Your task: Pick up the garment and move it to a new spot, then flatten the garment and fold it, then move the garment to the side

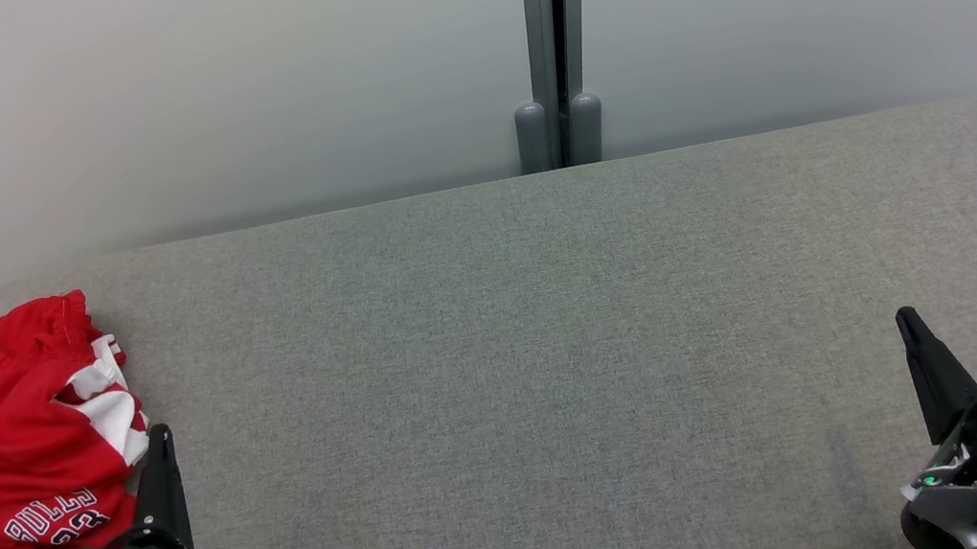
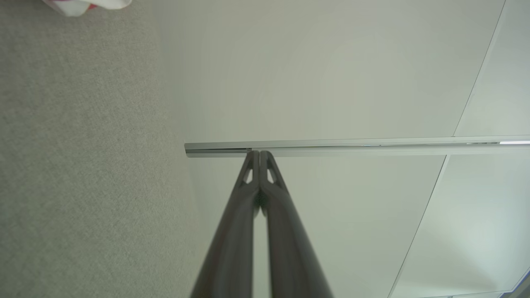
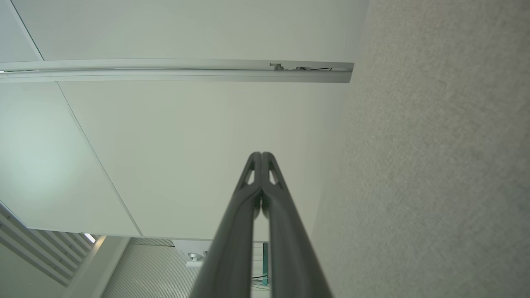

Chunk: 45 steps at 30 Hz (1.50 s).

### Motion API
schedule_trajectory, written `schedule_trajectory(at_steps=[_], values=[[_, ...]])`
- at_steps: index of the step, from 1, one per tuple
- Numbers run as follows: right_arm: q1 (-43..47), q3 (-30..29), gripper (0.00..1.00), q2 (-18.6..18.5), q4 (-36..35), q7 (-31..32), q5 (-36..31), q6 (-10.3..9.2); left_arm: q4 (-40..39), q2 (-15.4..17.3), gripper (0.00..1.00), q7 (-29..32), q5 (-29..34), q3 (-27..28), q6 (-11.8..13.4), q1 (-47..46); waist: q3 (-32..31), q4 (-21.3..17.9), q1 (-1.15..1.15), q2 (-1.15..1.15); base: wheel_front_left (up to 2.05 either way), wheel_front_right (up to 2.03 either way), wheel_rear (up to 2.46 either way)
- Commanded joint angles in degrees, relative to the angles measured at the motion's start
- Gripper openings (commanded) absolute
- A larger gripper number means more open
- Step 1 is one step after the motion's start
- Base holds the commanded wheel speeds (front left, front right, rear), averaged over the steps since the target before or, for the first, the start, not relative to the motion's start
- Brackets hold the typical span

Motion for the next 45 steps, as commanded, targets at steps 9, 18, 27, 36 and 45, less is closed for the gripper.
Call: schedule_trajectory(at_steps=[9,18,27,36,45], values=[[0.0,0.0,1.00,0.0,0.1,0.0,0.0,0.00,0.1,0.0,1.00,0.0,0.0,0.0,0.0,0.0,0.0,0.0,0.00,0.00,0.00,0.00,0.00],[1.8,1.1,1.00,0.2,0.8,-1.8,-1.0,-0.07,0.5,-0.3,1.00,-1.8,1.1,-0.9,0.1,1.6,0.1,0.1,0.00,0.00,0.00,0.00,0.00],[2.3,2.1,1.00,0.2,-0.7,-4.3,-7.6,-0.05,-0.7,-0.3,1.00,-4.3,6.4,-1.5,0.1,1.3,0.2,0.1,0.00,0.00,0.00,0.00,0.00],[2.8,3.4,1.00,0.1,-2.2,-6.5,-16.8,-0.03,-1.6,-0.2,1.00,-6.5,17.2,-1.8,0.0,0.8,0.3,0.3,0.00,0.00,0.00,0.00,0.00],[3.2,4.0,1.00,0.1,-3.4,-8.5,-25.6,-0.02,-2.4,-0.1,1.00,-8.5,29.3,-3.3,1.1,0.7,0.4,0.5,0.00,0.00,0.00,0.00,0.00]])
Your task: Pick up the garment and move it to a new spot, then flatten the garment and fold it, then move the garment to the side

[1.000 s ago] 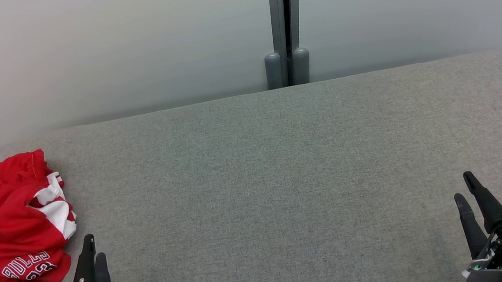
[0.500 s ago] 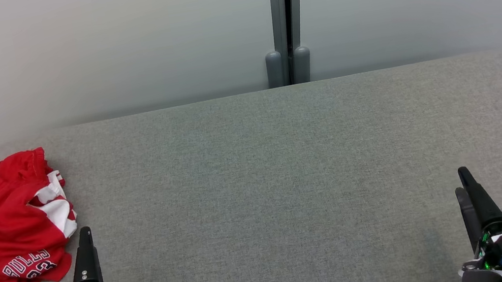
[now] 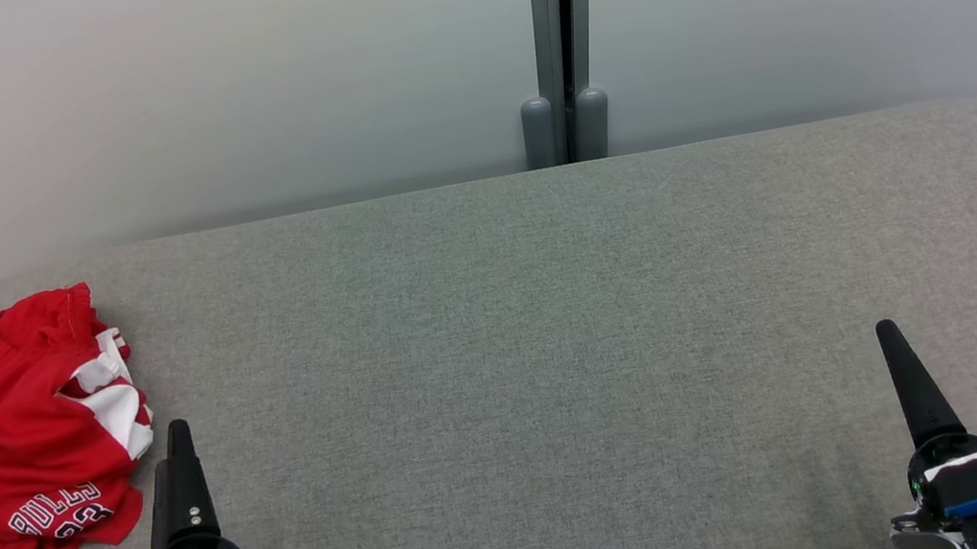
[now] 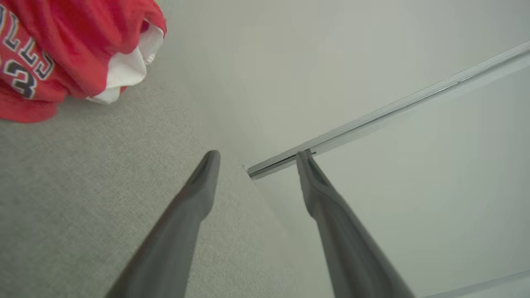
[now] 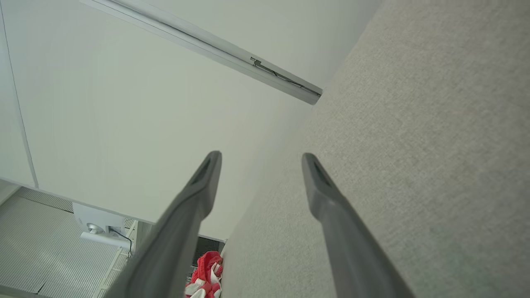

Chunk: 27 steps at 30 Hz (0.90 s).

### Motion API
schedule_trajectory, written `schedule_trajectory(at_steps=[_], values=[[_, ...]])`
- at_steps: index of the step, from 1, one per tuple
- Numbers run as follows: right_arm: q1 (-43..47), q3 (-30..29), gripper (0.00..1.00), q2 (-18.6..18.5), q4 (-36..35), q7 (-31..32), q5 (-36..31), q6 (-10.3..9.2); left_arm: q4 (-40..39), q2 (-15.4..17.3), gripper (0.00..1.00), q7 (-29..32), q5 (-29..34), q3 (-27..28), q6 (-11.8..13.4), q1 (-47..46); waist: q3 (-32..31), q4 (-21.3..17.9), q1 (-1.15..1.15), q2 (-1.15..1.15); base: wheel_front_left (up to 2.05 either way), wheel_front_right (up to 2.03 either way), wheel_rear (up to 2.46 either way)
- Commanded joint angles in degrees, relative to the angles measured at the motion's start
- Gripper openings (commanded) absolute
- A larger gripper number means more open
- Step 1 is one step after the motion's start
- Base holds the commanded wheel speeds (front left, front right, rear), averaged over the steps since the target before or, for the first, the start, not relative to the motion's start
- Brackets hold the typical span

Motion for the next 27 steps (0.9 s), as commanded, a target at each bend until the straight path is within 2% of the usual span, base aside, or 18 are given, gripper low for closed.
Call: schedule_trajectory(at_steps=[1,15,27], values=[[-0.2,0.2,1.00,-0.3,-1.1,-0.6,-2.3,0.12,-1.2,0.4,1.00,-0.6,2.7,-0.4,0.4,-1.6,0.0,0.1,0.00,0.00,0.00,0.00,0.00],[0.7,1.6,1.00,-0.4,-1.4,-3.4,-15.0,0.14,-0.9,0.8,1.00,-3.3,20.1,-2.8,2.2,-1.4,-0.1,0.5,0.00,0.00,0.00,0.00,0.00],[1.0,2.2,1.00,-0.4,-1.1,-5.3,-23.1,0.15,0.4,1.2,1.00,-5.3,28.9,-4.3,3.1,-2.0,0.2,0.8,0.00,0.00,0.00,0.00,0.00]])
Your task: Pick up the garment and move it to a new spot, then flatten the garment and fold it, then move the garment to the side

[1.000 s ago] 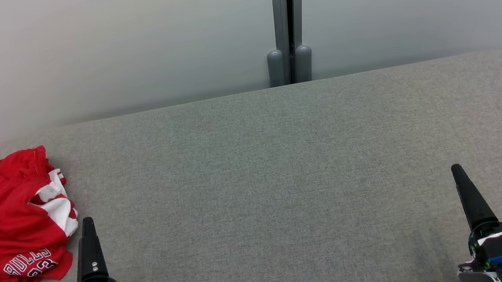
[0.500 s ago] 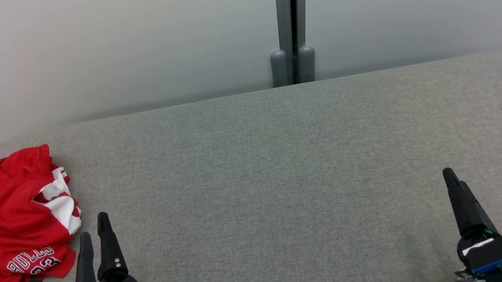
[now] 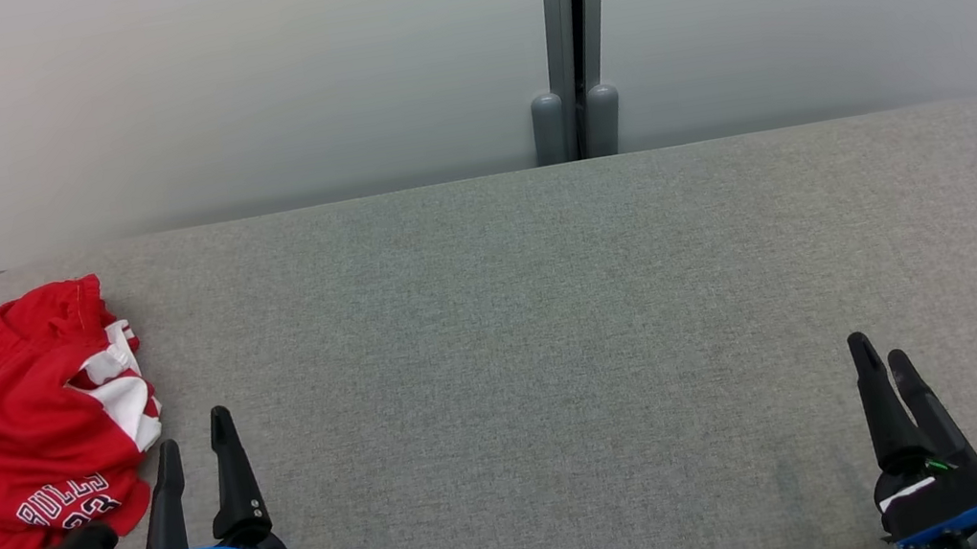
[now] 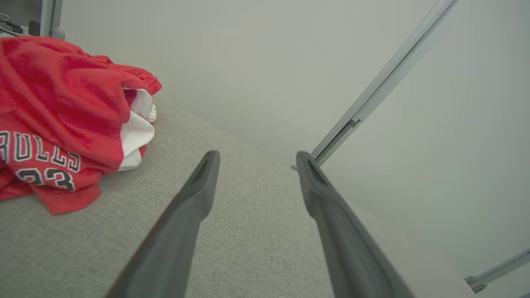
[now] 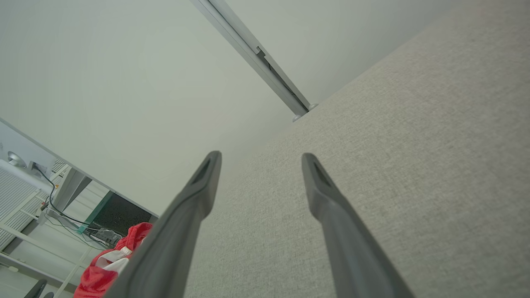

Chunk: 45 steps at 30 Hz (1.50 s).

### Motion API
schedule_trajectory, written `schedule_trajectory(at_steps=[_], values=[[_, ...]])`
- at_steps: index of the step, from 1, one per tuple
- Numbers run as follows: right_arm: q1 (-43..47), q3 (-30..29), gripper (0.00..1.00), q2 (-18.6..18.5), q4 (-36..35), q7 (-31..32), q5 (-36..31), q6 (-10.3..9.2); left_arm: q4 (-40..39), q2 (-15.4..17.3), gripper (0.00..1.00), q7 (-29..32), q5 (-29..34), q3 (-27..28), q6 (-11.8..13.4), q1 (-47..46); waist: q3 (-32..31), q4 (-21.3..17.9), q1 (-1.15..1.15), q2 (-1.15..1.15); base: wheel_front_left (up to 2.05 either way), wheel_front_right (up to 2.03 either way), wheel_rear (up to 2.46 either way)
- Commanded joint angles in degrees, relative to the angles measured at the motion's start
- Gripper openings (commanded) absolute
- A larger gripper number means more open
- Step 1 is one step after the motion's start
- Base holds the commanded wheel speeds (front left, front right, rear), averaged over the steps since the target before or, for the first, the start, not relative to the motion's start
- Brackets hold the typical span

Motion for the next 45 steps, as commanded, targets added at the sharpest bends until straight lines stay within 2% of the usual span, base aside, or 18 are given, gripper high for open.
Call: schedule_trajectory(at_steps=[1,23,45], values=[[0.0,0.0,1.00,-0.4,-0.5,-0.4,-1.1,0.10,-0.4,0.5,1.00,-0.4,1.4,-0.2,0.2,-1.4,0.0,0.0,0.00,0.00,0.00,0.00,0.00],[0.1,0.8,1.00,-0.4,-0.6,-3.8,-16.7,0.13,3.2,1.5,1.00,-3.8,15.6,-2.6,2.2,-2.8,0.6,0.9,0.00,0.00,0.00,0.00,0.00],[1.4,1.3,1.00,-0.5,-1.1,-6.6,-28.0,0.15,5.5,2.2,1.00,-6.5,25.9,-4.4,3.4,-3.0,0.0,1.4,0.00,0.00,0.00,0.00,0.00]])
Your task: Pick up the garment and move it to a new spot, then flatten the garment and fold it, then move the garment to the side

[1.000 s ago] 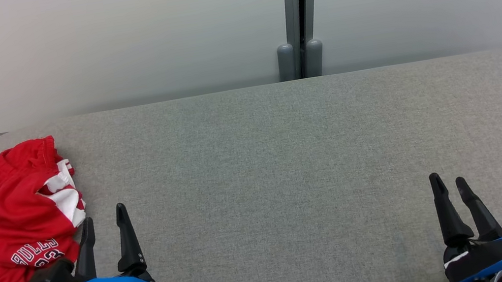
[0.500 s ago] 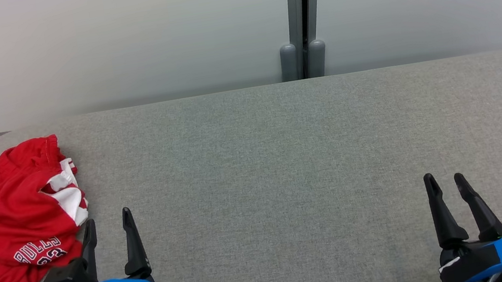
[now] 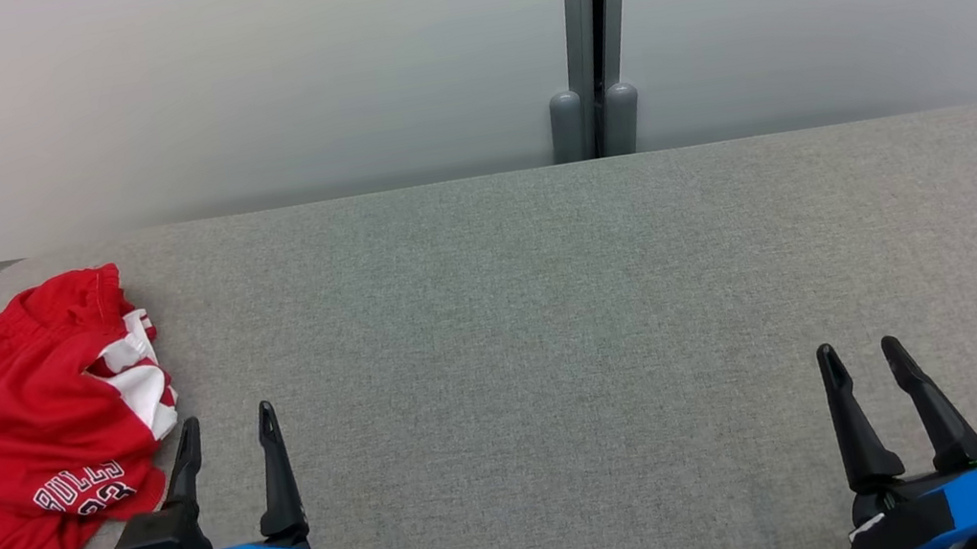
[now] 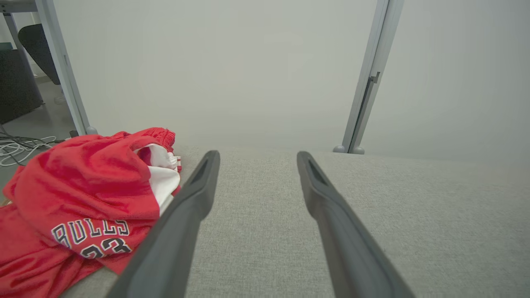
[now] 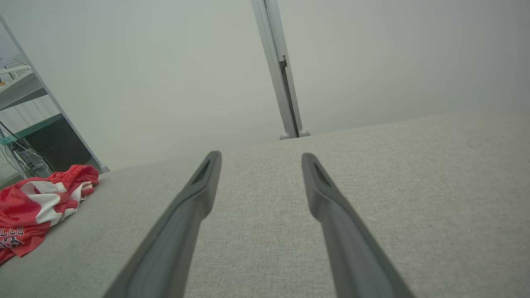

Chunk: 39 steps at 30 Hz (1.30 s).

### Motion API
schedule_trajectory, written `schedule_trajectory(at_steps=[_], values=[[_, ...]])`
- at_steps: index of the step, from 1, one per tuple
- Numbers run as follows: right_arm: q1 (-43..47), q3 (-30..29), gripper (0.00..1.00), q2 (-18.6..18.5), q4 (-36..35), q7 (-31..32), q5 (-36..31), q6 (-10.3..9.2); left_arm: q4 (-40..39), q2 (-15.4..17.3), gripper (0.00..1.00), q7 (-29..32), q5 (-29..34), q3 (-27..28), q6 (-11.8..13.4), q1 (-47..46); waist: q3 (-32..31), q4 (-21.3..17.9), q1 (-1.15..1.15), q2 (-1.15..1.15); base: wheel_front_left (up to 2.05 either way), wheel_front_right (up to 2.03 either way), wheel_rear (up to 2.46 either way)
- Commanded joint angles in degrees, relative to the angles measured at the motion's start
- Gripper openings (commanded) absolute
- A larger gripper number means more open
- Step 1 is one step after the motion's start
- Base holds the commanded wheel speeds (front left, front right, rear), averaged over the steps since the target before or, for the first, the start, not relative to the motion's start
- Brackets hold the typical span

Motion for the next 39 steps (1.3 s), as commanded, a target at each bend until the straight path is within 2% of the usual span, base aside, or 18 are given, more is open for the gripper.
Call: schedule_trajectory(at_steps=[1,20,32,39], values=[[0.7,0.2,1.00,-0.3,-0.2,-0.7,-1.3,0.12,0.2,0.5,1.00,-0.6,1.3,-0.2,0.4,-0.7,0.0,0.0,0.00,0.00,0.00,0.00,0.00],[1.2,1.1,1.00,-0.3,1.1,-2.6,-8.7,0.14,1.9,1.1,1.00,-2.5,7.9,-0.6,1.3,-0.1,0.0,0.5,0.00,0.00,0.00,0.00,0.00],[0.9,0.9,1.00,-0.3,1.6,-2.6,-8.7,0.14,1.8,0.9,1.00,-2.5,7.2,-0.4,1.5,-0.1,0.1,0.9,0.00,0.00,0.00,0.00,0.00],[0.9,1.3,1.00,-0.3,1.5,-2.6,-8.5,0.14,1.9,1.2,1.00,-2.5,6.9,-0.1,1.7,-0.6,0.2,2.7,0.00,0.00,0.00,0.00,0.00]])
